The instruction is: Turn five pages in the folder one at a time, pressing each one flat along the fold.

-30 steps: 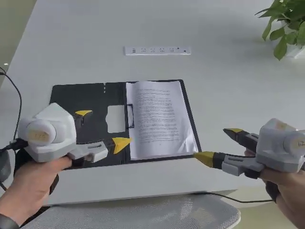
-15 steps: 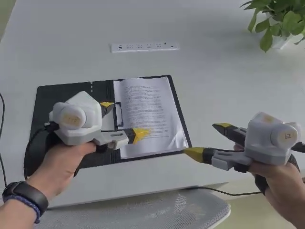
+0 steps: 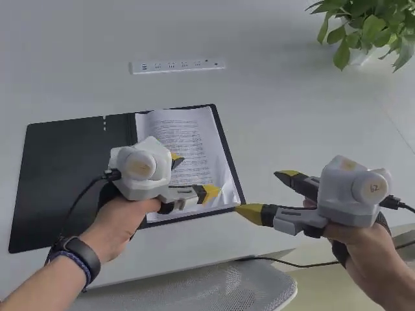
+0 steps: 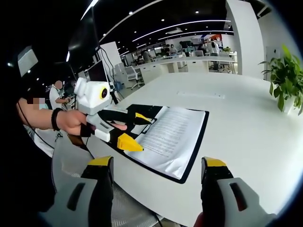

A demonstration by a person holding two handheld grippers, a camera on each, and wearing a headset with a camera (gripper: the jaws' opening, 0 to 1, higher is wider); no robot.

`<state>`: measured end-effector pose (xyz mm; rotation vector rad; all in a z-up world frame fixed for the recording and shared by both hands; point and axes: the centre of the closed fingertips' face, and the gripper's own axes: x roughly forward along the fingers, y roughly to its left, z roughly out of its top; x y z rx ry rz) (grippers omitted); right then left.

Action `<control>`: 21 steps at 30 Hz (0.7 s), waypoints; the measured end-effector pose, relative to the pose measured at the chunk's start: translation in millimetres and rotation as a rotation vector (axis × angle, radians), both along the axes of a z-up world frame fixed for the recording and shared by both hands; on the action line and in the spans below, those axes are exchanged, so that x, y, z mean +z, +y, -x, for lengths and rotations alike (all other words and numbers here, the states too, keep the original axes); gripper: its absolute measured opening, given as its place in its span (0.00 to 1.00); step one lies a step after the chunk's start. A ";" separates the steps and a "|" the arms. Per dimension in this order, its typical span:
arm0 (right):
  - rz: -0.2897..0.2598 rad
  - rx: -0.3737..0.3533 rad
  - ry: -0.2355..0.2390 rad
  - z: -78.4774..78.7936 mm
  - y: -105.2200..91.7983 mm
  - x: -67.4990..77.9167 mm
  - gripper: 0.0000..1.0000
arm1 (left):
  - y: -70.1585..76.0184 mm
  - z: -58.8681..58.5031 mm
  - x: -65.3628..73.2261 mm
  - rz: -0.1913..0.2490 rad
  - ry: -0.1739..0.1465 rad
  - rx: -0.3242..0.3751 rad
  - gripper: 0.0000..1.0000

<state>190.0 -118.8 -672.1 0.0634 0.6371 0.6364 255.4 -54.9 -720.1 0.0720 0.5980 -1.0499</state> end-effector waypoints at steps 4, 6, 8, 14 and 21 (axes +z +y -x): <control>-0.004 0.000 0.008 1.6 -0.3 -1.1 0.74 | -13.1 2.8 -13.5 -0.020 0.009 -0.013 0.59; -0.002 0.002 0.011 3.1 -1.7 0.3 0.74 | -18.4 3.4 -18.7 -0.026 0.008 -0.019 0.58; -0.005 0.002 0.010 4.2 -3.3 1.7 0.74 | -23.8 4.0 -26.6 -0.038 0.014 -0.021 0.56; 0.004 0.001 0.021 6.3 -7.7 -1.4 0.73 | -36.5 9.0 -54.5 -0.088 0.044 -0.032 0.53; -0.018 -0.014 0.024 3.3 -6.9 -0.2 0.73 | -40.6 10.9 -78.8 -0.135 0.054 -0.010 0.49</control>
